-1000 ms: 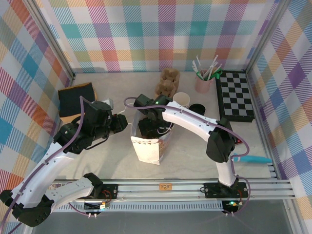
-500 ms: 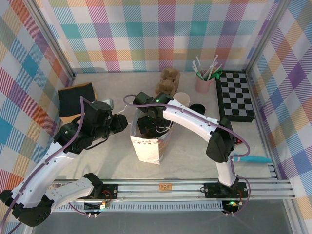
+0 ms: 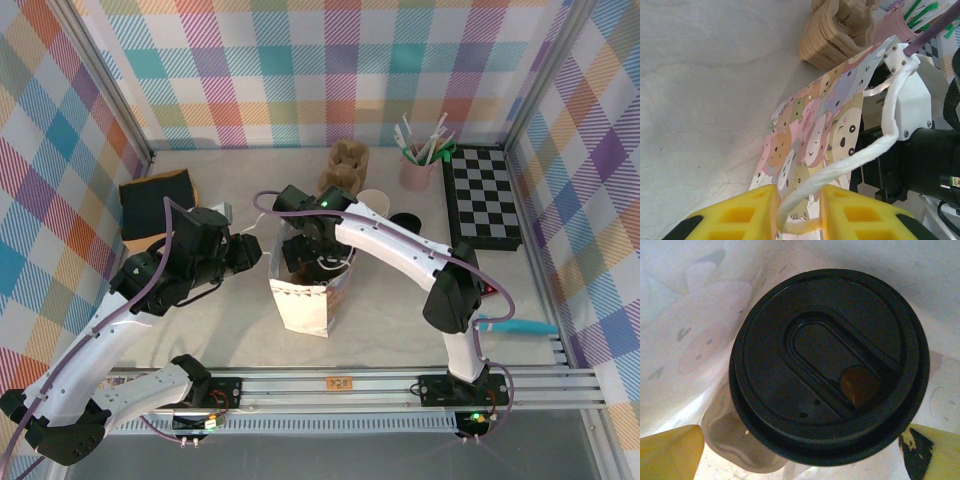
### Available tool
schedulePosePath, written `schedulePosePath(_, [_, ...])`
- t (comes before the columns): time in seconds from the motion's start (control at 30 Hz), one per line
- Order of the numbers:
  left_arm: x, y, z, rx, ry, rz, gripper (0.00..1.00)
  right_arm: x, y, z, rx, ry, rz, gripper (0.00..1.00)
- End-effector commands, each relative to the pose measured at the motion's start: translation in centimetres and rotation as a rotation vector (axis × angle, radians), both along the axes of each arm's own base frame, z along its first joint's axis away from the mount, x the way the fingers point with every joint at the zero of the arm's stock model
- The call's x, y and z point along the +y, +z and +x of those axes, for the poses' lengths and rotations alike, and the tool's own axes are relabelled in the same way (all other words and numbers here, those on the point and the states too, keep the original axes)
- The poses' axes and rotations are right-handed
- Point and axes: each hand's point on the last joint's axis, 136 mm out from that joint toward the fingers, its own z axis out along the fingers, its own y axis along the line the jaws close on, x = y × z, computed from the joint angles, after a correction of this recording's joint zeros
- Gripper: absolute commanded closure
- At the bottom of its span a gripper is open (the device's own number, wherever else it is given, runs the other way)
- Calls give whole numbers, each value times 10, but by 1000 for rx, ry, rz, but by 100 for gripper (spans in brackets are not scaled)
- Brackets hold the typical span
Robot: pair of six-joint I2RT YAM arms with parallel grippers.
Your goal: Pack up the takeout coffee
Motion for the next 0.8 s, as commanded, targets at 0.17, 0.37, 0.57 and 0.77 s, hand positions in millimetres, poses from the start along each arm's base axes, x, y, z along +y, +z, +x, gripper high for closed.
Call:
schedulePosePath(0.17, [6, 1, 1, -14, 11, 20, 72, -3, 16, 2, -27, 26, -24, 1])
schedulePosePath(0.37, [5, 1, 2, -16, 11, 21, 72, -5, 20, 3, -30, 26, -33, 1])
schedulePosePath(0.57, [6, 1, 2, -18, 17, 25, 71, -5, 30, 4, -41, 34, -24, 1])
schedulePosePath(0.77, [6, 1, 3, -19, 17, 26, 71, -2, 36, 3, -44, 45, -10, 0])
